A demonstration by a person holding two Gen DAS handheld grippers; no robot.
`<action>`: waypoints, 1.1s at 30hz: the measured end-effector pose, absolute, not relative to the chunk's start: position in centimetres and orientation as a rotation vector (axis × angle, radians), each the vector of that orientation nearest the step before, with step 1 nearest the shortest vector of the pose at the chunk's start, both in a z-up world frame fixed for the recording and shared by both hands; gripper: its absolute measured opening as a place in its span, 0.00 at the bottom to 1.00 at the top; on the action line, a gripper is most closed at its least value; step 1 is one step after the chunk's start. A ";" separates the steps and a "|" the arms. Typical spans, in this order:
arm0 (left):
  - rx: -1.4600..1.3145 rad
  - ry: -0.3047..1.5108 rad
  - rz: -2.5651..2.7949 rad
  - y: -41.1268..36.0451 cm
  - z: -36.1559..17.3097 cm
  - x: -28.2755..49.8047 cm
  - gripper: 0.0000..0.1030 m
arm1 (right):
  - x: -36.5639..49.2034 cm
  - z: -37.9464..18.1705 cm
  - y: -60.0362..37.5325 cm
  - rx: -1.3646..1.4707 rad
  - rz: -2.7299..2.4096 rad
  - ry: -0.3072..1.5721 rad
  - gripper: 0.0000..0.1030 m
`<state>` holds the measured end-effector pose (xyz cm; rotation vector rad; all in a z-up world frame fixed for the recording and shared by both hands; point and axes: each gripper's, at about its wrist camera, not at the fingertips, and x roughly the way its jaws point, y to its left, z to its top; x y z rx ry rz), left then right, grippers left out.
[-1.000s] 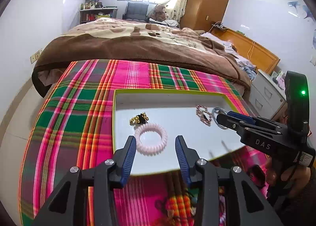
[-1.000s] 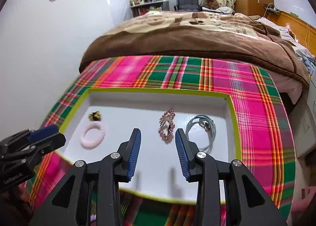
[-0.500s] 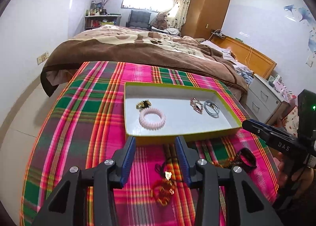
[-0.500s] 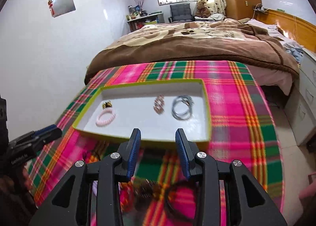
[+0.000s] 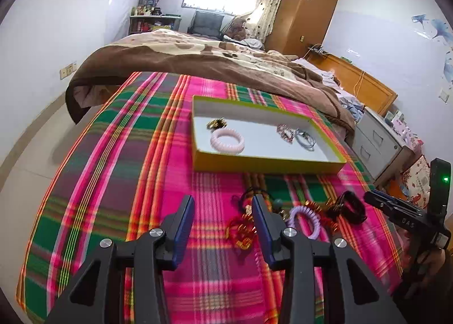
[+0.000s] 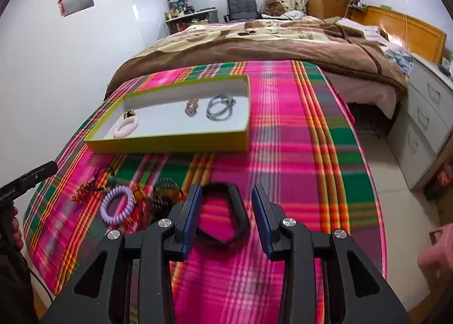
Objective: Organize jewelry
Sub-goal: 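Move the right tool to the black band and close on it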
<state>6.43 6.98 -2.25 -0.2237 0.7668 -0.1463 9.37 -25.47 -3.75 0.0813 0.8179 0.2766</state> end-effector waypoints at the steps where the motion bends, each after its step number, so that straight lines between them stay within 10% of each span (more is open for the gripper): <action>1: -0.226 0.770 -0.142 7.1 -2.4 6.3 0.40 | 9.1 -3.9 -25.7 0.086 0.273 0.819 0.37; 21: -0.226 0.830 -0.148 6.3 -4.2 5.0 0.40 | 10.0 -6.0 -25.3 0.050 0.267 0.908 0.36; 33: -0.228 0.834 -0.147 6.2 -4.2 5.0 0.40 | 10.6 -6.1 -25.5 0.090 0.272 0.939 0.17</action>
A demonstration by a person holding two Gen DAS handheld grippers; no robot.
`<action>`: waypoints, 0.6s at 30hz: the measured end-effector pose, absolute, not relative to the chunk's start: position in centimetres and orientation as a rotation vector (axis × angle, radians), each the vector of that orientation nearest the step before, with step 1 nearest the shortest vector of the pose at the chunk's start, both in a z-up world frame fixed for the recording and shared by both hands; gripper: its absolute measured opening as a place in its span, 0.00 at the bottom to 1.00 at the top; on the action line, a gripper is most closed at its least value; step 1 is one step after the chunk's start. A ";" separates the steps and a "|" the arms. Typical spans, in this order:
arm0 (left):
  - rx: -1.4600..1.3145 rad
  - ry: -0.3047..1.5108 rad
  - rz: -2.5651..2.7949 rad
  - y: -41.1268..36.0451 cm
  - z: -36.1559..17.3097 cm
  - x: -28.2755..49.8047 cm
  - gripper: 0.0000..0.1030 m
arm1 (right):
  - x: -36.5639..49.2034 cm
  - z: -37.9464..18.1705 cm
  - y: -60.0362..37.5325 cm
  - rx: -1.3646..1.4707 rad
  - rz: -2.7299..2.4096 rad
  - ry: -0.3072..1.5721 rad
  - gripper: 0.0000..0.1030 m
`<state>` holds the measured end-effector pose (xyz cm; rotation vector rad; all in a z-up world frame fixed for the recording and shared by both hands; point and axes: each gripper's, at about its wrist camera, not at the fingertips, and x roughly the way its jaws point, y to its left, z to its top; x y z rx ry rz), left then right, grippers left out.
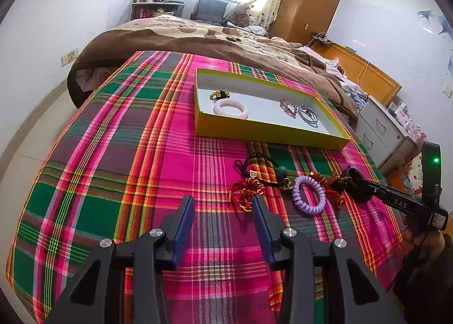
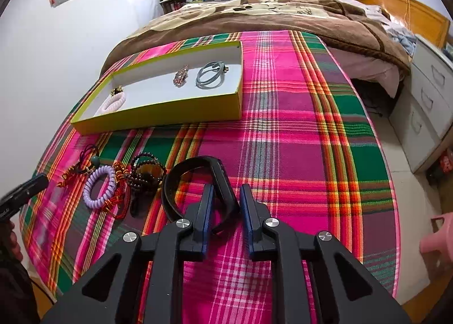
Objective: Organize jewelry
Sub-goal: 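Move the right tool to the black band and close on it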
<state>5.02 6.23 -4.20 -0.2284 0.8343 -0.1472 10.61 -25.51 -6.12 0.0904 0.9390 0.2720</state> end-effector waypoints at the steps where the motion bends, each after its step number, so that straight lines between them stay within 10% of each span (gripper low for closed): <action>1: -0.227 0.832 -0.150 6.2 -4.2 5.0 0.40 | 10.6 -6.1 -25.6 0.095 0.269 0.935 0.15; 18: -0.124 0.893 -0.174 2.5 -5.5 7.7 0.49 | 8.4 -5.1 -27.1 0.178 0.266 0.882 0.12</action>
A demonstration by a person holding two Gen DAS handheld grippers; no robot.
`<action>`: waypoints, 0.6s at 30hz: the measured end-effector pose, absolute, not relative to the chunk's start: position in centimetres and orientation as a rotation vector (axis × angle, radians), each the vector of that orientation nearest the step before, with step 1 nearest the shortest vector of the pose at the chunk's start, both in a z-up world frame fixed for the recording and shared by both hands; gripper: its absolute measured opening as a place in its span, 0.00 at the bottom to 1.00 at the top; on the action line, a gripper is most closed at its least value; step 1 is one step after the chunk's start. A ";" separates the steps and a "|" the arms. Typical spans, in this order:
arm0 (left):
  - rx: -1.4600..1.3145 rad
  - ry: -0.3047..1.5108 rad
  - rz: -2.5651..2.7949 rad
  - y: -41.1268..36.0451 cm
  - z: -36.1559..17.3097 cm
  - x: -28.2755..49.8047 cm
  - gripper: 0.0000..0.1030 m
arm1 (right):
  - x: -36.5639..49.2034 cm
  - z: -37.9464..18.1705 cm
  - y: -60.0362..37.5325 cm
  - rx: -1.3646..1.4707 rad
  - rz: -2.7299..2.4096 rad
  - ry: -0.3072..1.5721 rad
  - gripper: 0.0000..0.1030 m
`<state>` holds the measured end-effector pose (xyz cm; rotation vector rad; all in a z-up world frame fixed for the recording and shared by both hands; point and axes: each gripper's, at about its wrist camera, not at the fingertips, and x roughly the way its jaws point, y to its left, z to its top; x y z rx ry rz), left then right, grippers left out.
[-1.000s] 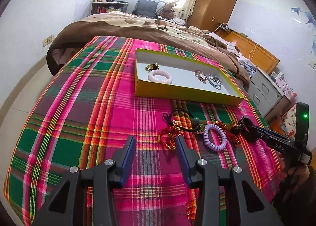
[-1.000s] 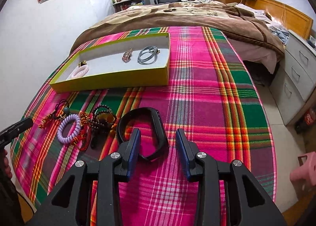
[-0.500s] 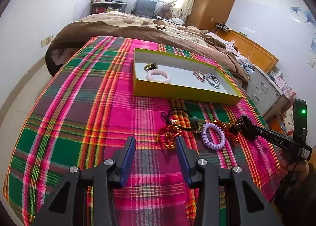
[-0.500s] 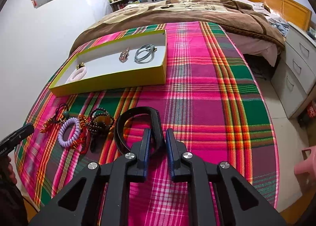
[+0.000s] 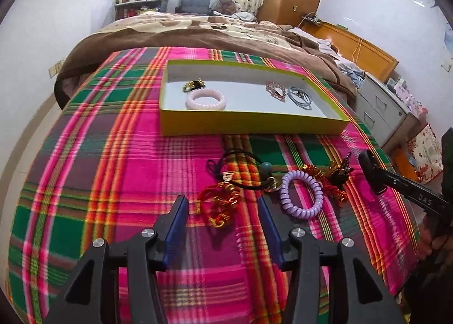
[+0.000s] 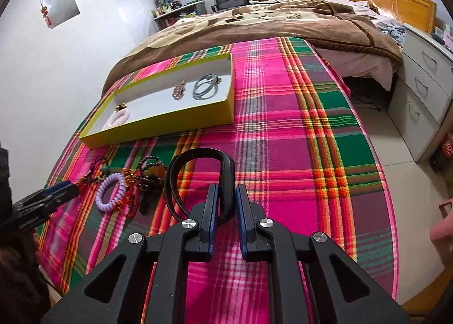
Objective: Organize jewelry
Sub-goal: 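Move the right tool to the black band and close on it, then grasp the red beaded bracelet with the left tool while the right tool carries the black band to the tray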
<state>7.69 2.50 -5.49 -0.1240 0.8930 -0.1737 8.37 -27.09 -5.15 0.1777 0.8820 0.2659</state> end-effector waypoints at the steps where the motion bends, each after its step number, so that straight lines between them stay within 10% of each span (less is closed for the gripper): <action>1: -0.119 0.901 -0.167 2.4 -5.7 7.9 0.49 | 8.3 -5.1 -27.0 0.179 0.273 0.880 0.12; 11: -0.022 0.887 -0.118 1.6 -6.2 8.3 0.48 | 8.3 -5.1 -25.7 0.170 0.292 0.886 0.12; 18: -0.037 0.876 -0.106 2.2 -6.1 8.0 0.26 | 8.2 -5.2 -25.3 0.167 0.293 0.889 0.12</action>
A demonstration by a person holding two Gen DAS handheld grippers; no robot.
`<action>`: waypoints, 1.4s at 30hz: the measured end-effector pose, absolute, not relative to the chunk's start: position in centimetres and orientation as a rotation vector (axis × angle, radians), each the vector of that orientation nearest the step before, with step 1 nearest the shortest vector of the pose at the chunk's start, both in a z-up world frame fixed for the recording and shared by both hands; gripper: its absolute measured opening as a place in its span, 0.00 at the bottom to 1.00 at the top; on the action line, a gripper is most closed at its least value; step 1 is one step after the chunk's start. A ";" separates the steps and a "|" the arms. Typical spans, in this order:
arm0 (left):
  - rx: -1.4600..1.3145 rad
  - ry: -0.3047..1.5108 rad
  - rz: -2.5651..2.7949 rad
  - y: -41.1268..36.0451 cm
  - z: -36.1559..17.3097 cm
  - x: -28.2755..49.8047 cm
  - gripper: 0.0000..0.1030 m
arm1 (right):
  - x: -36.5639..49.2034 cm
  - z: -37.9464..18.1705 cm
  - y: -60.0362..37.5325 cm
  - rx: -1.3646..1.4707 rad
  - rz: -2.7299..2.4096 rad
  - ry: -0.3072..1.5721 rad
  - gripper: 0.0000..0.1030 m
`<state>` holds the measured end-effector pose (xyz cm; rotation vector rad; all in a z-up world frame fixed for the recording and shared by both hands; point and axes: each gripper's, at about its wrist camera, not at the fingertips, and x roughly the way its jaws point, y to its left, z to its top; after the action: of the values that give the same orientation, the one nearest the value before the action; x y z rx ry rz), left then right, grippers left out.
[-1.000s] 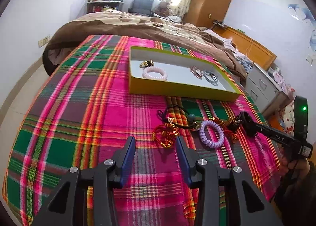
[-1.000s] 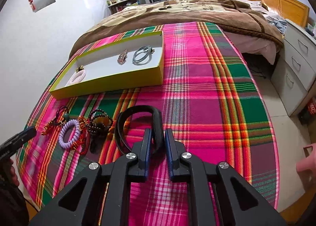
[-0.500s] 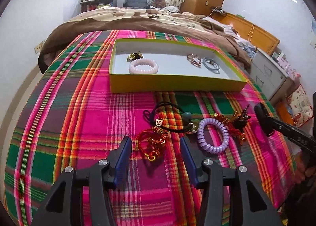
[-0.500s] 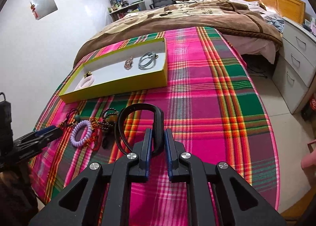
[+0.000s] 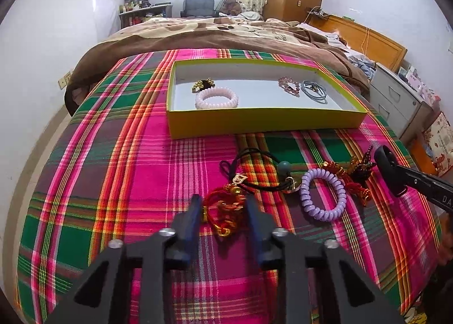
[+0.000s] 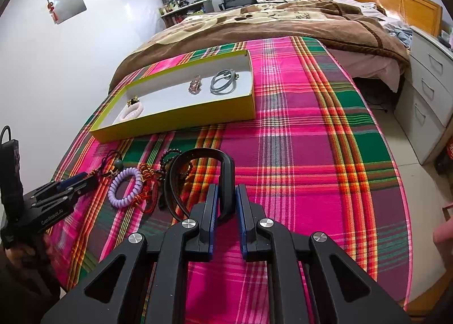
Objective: Organize jewelry
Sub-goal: 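Grasp the red beaded bracelet with the left tool while the right tool carries the black band to the tray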
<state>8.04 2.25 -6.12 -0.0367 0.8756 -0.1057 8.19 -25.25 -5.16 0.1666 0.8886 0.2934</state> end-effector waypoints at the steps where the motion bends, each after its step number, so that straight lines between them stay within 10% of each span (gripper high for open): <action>1: -0.040 0.875 -0.106 2.3 -6.1 8.0 0.25 | 8.2 -5.2 -25.2 0.166 0.293 0.890 0.12; 42: -0.085 0.760 -0.180 3.1 1.1 13.4 0.14 | 13.6 -1.0 -22.5 0.117 0.293 0.857 0.12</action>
<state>13.41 3.05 1.06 -0.0846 0.7596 -0.1803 13.59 -22.54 -1.00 0.1166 0.8569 0.2930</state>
